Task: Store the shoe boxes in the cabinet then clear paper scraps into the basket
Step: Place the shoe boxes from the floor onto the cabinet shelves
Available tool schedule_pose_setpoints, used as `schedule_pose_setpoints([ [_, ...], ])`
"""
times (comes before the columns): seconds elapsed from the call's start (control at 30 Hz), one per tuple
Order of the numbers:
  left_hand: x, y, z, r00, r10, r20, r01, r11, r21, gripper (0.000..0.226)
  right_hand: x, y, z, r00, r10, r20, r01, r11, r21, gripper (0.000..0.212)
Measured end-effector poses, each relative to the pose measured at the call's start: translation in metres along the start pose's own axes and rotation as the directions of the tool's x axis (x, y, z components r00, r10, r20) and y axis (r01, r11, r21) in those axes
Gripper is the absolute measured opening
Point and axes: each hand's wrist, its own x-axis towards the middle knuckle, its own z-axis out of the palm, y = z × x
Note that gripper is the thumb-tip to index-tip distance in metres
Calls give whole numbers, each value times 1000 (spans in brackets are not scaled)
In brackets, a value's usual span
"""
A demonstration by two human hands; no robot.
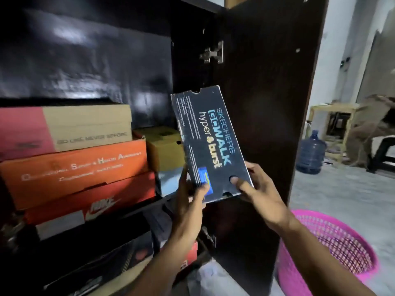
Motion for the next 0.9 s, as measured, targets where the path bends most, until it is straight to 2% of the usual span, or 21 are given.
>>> schedule_pose_setpoints([
  [0.1,41,22,-17,992,36,-121,-26,996,83,50,47,-22,30,994,83,67,-84,996,15,26],
  [0.17,65,40,-27,989,72,-126,-53,988,146,58,77,-33,47,990,109,91,-108,994,-8,26],
  [0.23,88,57,-36,986,88,-138,-59,978,201,69,107,-42,63,987,136,91,-134,991,-22,36],
  [0.37,118,85,-42,978,103,-181,-36,939,341,70,153,-48,89,961,259,99,-252,965,-75,68],
  [0.47,139,92,-46,978,113,-178,-22,895,445,71,179,-44,102,939,317,132,-306,947,-100,84],
  [0.53,152,91,-50,980,106,-166,0,844,537,77,193,-40,109,940,297,166,-278,952,-128,96],
  [0.63,164,89,-55,973,123,-194,49,713,699,79,209,-33,116,942,278,189,-252,956,-147,119],
  [0.77,181,83,-58,950,172,-260,112,589,800,70,228,-20,128,964,233,127,-207,960,-190,111],
  [0.9,201,76,-59,920,217,-328,165,543,823,59,245,-7,142,964,243,104,-201,929,-310,135],
])
